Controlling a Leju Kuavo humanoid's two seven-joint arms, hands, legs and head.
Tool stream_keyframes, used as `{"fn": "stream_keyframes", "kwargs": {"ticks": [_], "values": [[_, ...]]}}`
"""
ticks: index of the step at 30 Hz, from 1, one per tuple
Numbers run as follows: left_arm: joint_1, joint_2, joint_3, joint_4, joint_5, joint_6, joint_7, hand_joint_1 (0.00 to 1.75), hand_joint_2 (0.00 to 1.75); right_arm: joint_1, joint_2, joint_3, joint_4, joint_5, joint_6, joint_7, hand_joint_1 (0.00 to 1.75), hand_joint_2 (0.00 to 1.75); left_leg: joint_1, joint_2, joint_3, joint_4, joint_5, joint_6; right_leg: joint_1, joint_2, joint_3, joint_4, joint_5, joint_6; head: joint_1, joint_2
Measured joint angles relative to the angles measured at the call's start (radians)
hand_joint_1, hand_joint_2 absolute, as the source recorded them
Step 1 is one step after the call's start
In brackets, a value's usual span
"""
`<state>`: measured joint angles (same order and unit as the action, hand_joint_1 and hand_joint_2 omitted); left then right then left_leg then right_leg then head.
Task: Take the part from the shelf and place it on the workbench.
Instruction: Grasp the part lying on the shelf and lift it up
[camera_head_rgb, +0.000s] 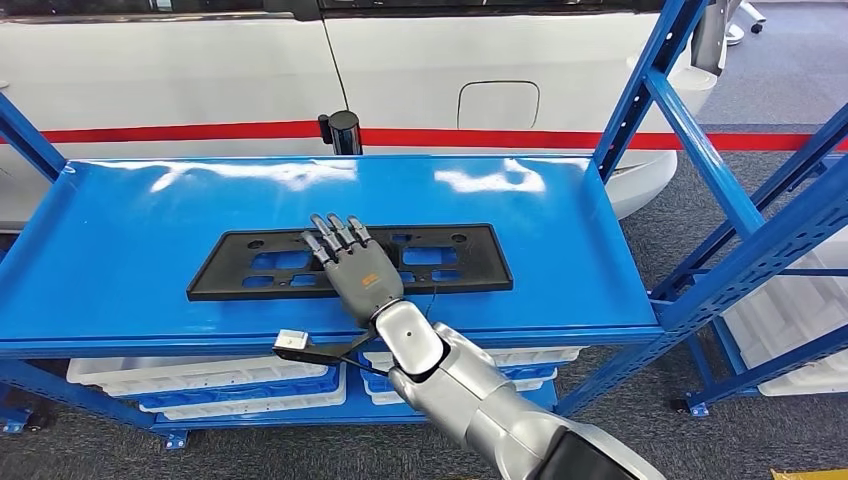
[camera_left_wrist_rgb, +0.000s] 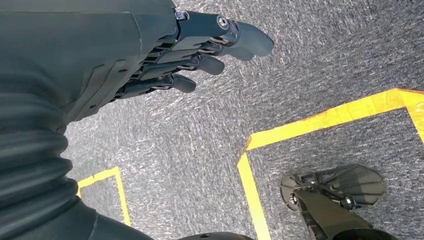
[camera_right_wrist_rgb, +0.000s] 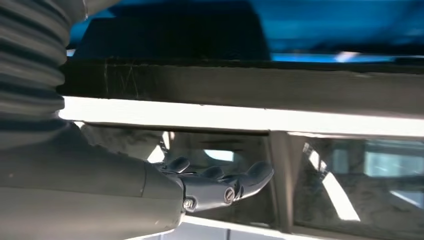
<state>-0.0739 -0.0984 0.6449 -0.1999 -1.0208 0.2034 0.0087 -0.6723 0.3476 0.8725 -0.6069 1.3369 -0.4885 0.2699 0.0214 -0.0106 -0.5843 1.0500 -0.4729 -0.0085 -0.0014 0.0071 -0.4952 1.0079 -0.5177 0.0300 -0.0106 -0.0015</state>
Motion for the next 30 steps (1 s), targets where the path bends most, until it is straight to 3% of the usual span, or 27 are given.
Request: {"fn": "stream_keyframes", "kwargs": {"ticks": [14,25,26,29,30], "values": [[0.005,0.0,0.038,0.0,0.013,0.011,-0.008,0.0,1.75,-0.063,0.021,-0.012,0.094,0.106,0.143,0.182,0.0,1.75,0.0,0.0,0.004,0.0,0.0,0.0,0.0,0.0,0.001,0.0,0.0,0.0,0.0,0.0],[0.011,0.0,0.056,0.0,0.018,0.017,-0.012,0.0,1.75,-0.068,0.025,0.004,0.096,0.114,0.167,0.199,0.02,1.75,0.0,0.0,0.005,0.0,0.0,0.0,0.0,0.0,-0.005,0.0,-0.001,-0.001,0.0,0.0],[0.012,0.0,0.057,0.0,0.019,0.017,-0.012,0.0,1.75,-0.069,0.025,0.006,0.096,0.116,0.171,0.202,0.17,1.75,0.0,0.0,0.005,0.0,0.0,0.0,0.0,0.0,-0.004,0.0,-0.001,-0.001,0.0,0.0],[0.012,0.0,0.062,0.0,0.024,0.017,-0.012,0.0,1.75,-0.072,0.028,0.012,0.096,0.119,0.202,0.211,1.26,1.75,0.0,0.0,0.005,0.0,0.0,0.0,0.0,0.0,-0.004,0.0,-0.001,-0.001,0.0,0.0],[0.012,0.0,0.064,0.0,0.026,0.017,-0.012,0.0,1.75,-0.072,0.029,0.016,0.096,0.117,0.217,0.213,1.52,1.75,0.0,0.0,0.005,0.0,0.0,0.0,0.0,0.0,-0.004,0.0,-0.001,-0.001,0.0,0.0]]}}
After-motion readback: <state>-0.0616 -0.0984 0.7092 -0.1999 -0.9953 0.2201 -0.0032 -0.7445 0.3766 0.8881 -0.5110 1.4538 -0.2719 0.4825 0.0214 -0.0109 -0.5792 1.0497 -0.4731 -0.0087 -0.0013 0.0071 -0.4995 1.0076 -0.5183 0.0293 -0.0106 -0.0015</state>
